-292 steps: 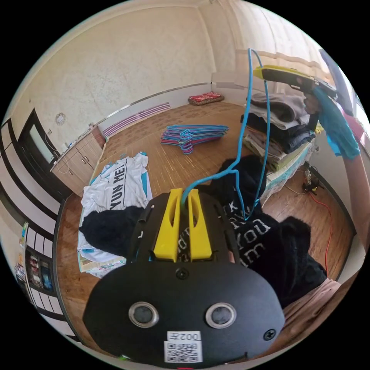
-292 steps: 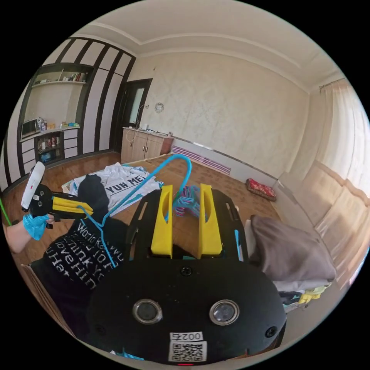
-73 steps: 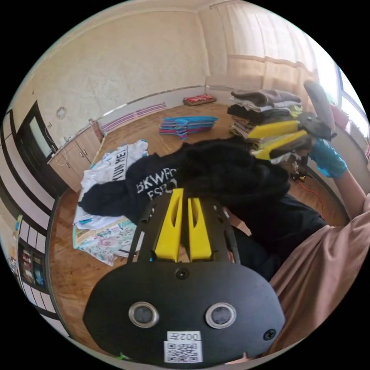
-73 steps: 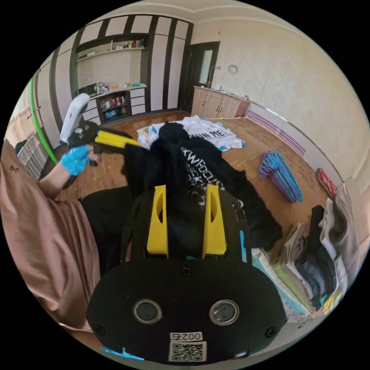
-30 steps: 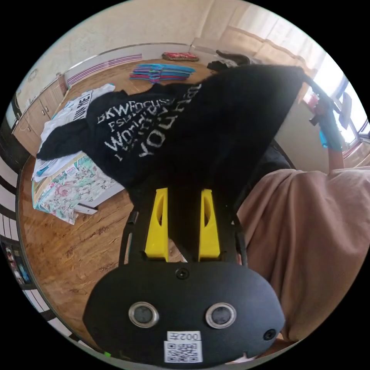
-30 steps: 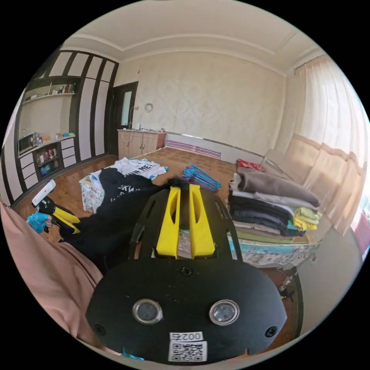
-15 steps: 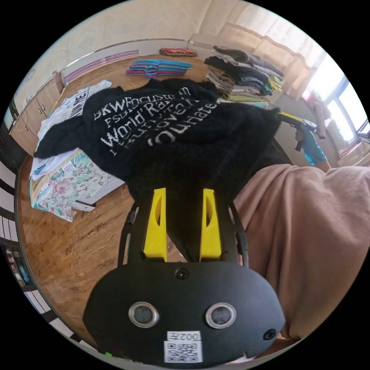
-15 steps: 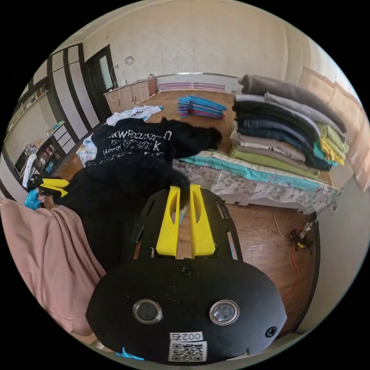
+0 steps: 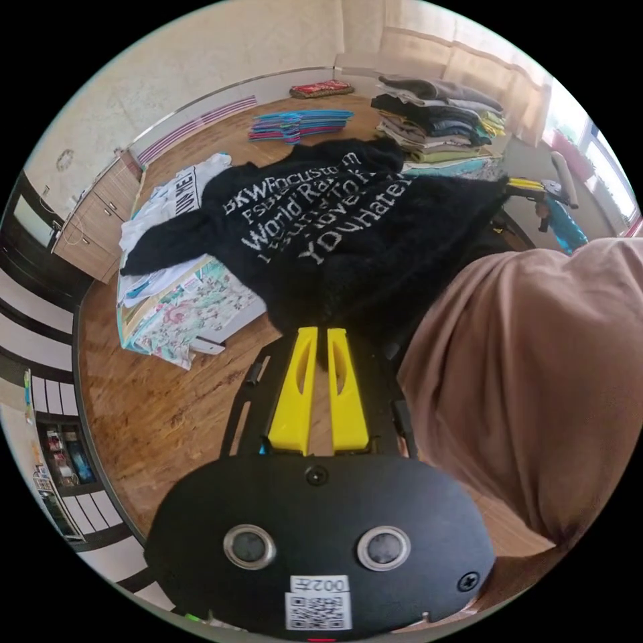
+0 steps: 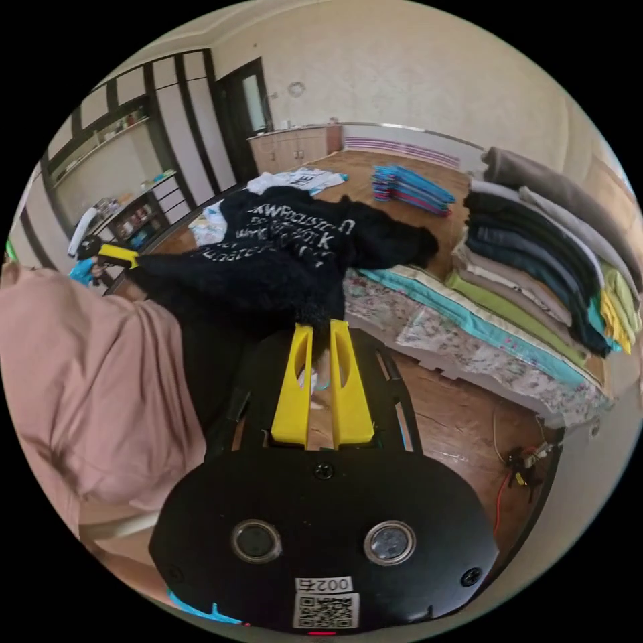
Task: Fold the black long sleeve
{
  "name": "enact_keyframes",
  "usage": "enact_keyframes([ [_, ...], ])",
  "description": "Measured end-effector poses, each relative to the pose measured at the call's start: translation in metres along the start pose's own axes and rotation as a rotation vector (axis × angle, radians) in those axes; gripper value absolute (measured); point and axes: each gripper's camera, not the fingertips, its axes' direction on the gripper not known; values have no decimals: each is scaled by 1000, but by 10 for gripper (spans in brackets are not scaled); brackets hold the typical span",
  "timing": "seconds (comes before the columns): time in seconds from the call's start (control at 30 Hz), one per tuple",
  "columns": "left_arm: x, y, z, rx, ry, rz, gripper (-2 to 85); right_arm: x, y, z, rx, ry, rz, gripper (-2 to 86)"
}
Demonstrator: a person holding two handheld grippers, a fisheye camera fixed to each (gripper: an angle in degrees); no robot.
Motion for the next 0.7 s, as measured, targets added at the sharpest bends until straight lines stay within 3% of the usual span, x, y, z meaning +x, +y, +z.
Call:
enact_keyframes([
  [0.2, -8, 21, 9, -65, 47, -43, 3, 10, 4, 28, -177, -130, -79, 45],
  [0.33, -12, 24, -8, 9, 36, -63, 3, 15, -5, 23, -179, -141, -133, 45],
  [0.47, -18, 24, -5, -59, 91, -35, 13, 26, -14, 19, -224, -220, -173, 48],
  [0.7, -37, 21, -1, -96, 77, -96, 14, 43, -22, 26, -313, -171, -206, 66],
])
